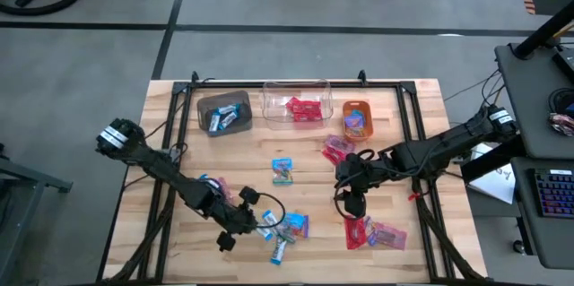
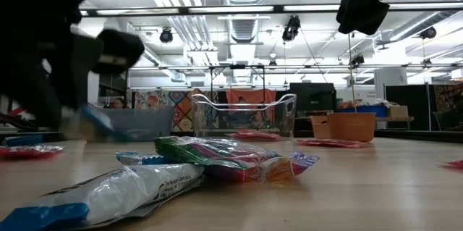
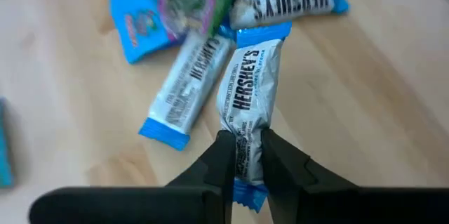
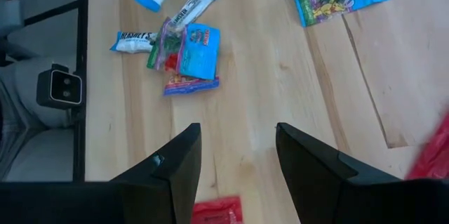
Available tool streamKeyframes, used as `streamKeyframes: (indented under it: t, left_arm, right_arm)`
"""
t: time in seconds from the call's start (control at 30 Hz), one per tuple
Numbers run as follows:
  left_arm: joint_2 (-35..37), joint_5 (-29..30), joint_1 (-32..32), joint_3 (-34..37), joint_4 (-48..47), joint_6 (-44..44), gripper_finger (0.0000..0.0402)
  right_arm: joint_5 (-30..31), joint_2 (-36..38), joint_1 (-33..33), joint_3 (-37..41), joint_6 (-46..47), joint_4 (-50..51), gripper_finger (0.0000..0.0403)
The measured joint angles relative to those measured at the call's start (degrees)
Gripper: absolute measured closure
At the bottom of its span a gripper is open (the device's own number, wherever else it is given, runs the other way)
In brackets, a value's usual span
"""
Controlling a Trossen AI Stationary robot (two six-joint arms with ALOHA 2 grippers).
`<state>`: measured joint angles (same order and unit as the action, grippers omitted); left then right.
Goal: Sort candy
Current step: Put the white chocolate into the black bin
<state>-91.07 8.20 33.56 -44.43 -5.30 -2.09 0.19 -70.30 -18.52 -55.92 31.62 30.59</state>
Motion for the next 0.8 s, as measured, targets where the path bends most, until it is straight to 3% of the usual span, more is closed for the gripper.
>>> streamKeyframes:
  t: [0.13,0.4,0.57,0.8]
  left_arm:
    - [5.9,2.1,-0.1,-0.1,-4.3,-1.4,0.0363]
    - [21.3,20.2,-4.2,-0.8,-19.7,-6.1,0.0363]
    - [30.0,23.9,-13.7,-0.8,-26.5,-9.0,0.0363]
    - [36.4,24.9,-33.3,-0.8,-30.3,-9.0,0.0363]
  right_arm:
    - [0.0,0.0,0.0,0.0,-0.7,0.0,0.0227]
    - [0.9,0.0,0.0,0.0,-2.3,0.0,0.0227]
    - [2.6,0.0,0.0,0.0,-3.9,0.0,0.0227]
    - [4.9,0.0,0.0,0.0,-4.8,0.0,0.0227]
